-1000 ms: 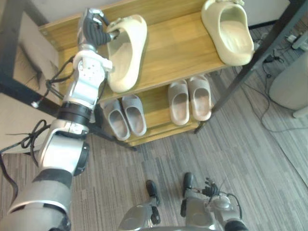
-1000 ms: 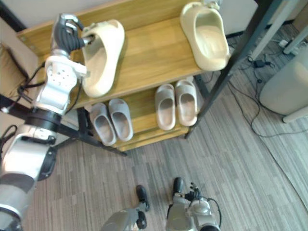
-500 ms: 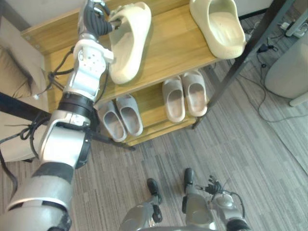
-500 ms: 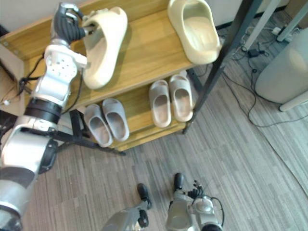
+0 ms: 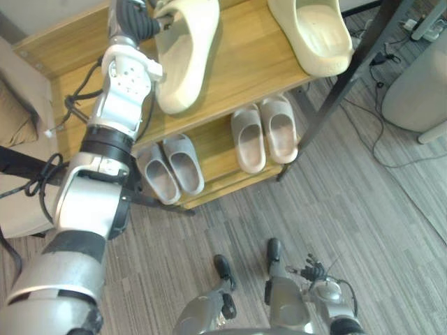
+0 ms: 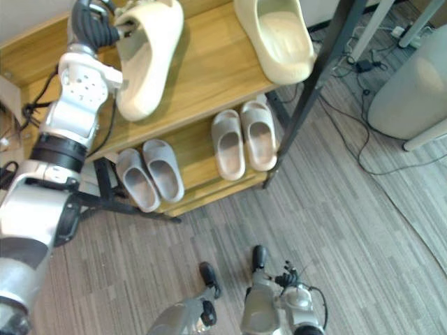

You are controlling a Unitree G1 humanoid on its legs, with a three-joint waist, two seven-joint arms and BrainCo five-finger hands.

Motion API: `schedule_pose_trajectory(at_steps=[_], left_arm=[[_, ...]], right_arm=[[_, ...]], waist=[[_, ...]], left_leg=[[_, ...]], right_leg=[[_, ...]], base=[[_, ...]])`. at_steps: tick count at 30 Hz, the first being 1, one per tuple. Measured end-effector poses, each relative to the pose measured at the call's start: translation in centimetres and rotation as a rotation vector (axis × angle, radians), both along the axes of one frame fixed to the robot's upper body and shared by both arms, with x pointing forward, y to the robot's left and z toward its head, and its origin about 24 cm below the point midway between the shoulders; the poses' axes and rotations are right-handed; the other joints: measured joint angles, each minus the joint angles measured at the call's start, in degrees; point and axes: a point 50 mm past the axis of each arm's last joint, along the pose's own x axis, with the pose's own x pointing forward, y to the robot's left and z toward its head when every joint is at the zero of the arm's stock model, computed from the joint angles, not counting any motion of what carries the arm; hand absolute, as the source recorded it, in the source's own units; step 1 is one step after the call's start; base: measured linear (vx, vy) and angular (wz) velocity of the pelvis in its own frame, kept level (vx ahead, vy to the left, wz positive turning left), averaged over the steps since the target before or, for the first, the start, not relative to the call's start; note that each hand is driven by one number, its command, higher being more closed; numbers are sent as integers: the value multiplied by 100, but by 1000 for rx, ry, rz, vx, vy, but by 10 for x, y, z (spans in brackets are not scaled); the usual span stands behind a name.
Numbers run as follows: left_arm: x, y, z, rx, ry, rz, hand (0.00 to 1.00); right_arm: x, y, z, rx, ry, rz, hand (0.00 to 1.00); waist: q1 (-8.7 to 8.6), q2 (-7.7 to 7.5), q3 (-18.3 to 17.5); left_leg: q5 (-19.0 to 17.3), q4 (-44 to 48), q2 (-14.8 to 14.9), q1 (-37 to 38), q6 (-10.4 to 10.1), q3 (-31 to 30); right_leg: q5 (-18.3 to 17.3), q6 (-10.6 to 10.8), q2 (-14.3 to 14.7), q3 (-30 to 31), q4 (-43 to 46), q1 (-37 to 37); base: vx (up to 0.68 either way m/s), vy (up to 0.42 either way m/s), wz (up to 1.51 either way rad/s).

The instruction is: Organize the slippers on the shoe rack

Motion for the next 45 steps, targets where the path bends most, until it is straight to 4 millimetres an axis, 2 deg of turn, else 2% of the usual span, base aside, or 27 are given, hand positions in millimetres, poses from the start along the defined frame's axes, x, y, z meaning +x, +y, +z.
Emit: schedule_pose_trajectory(at_steps=[14,20,23,28,37,40,45], left_arm=[[2,-8,-3,-13,7,-15,0],[5,-32,-13,-80,25,-91,0],[5,-34,-14,-100,21,-92,0],[0,-47,-23,-142,-1,-146,0],[-20,-81,-50,-274,-32,-306,0],[-29,-89,-50,-308,-64,-353,0],[-45,-94,-58,-373,-108,-418,0]], right_arm=[[2,1,1,-2,-11,0,0],[0,3,-2,-3,7,9,0],[0,3,-2,-5,6,13,0],[0,6,-2,-12,9,35,0],[1,10,-3,-16,16,67,0],[1,12,-3,-27,22,97,0],[1,20,-5,-34,31,150,0]], waist=[[-167,-9,4],[-174,-22,9],[-179,-25,10],[-191,-25,9],[-161,-20,-3],[-38,-12,-10],[61,10,-66]], left_leg=[[10,-1,-15,32,15,16],[15,-1,-17,124,22,-84],[23,-2,-23,125,33,-85],[34,-2,-23,162,46,-137],[60,-1,-51,215,76,-398],[64,-1,-59,213,82,-415],[87,-1,-79,250,86,-561]], right_leg=[[26,13,-17,2,0,27],[24,13,-29,-77,-3,168],[24,14,-38,-77,-3,171],[20,20,-63,-155,-3,241],[-21,68,-98,-408,-3,421],[-23,71,-107,-432,-3,429],[-55,104,-139,-605,-3,545]], base=[[19,-10,0],[14,-8,8],[0,0,0],[27,-9,5],[31,-4,14],[32,-2,7],[44,-5,16]])
